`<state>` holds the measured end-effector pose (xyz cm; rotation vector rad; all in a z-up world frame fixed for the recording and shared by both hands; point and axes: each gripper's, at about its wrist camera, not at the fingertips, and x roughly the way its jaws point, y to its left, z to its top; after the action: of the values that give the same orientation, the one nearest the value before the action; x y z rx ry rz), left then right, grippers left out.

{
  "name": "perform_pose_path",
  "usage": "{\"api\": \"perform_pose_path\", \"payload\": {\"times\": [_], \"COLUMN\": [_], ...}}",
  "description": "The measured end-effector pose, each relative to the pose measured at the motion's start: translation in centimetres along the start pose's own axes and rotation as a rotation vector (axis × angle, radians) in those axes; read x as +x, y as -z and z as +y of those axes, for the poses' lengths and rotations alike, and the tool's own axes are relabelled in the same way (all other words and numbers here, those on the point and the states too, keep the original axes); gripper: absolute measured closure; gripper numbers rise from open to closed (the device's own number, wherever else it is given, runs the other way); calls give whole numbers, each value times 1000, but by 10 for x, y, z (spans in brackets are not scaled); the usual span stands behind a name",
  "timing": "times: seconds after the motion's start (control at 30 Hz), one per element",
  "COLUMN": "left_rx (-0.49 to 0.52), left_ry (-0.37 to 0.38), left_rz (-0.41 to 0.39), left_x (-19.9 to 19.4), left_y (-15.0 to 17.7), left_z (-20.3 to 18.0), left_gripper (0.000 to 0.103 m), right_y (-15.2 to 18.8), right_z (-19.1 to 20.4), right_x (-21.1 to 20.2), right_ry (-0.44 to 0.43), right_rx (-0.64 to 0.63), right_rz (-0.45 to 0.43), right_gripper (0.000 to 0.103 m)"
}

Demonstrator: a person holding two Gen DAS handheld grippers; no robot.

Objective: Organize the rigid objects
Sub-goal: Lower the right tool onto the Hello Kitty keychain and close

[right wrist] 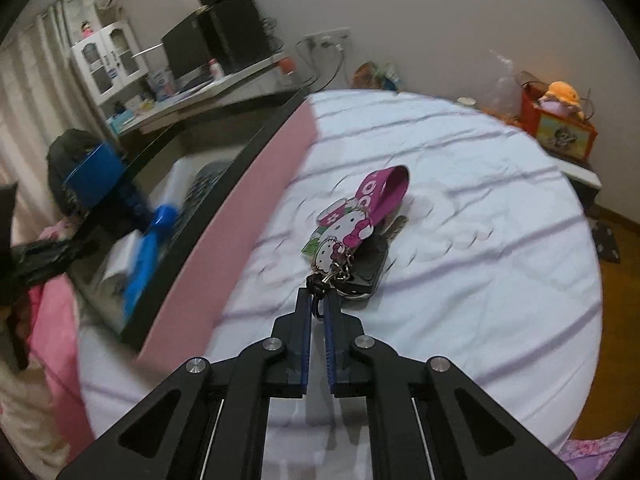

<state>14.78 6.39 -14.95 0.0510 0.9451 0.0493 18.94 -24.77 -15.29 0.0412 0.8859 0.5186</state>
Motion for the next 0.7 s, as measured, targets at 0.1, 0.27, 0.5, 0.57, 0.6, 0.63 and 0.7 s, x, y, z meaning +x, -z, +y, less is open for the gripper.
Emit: {"api": "perform_pose_path", "payload": {"times": [0.1,0.27,0.5,0.57,0.6,0.63,0.7], "left_rx": [-1,0,1,1,1,1,1], "left_ry": [-1,0,0,-3,-5,-3,-1], "left_rz": [0,0,1,2,1,1,1], "left_x": [0,0,0,0,0,0,0], "left_y": [-1,-1,-1,-1,-1,-1,-1], "left_z": [0,0,-1,-2,-2,-1,-1], "left_gripper": [75,75,74,74,74,74,74], "right_y": [13,22,14,9,6,2,-2], "right_z": [11,12,22,22,22,22,23], "right_x": [-6,-12,5,6,8,11,15], "right_ry": [28,165,337,320,309,312,312], "right_rx": [-22,-13,-115,-124,-129,-136,-145], "right_rz": [5,-60,-47,-35,-17,-13,-5], "right_gripper": [97,93,48,43,40,38,36]}}
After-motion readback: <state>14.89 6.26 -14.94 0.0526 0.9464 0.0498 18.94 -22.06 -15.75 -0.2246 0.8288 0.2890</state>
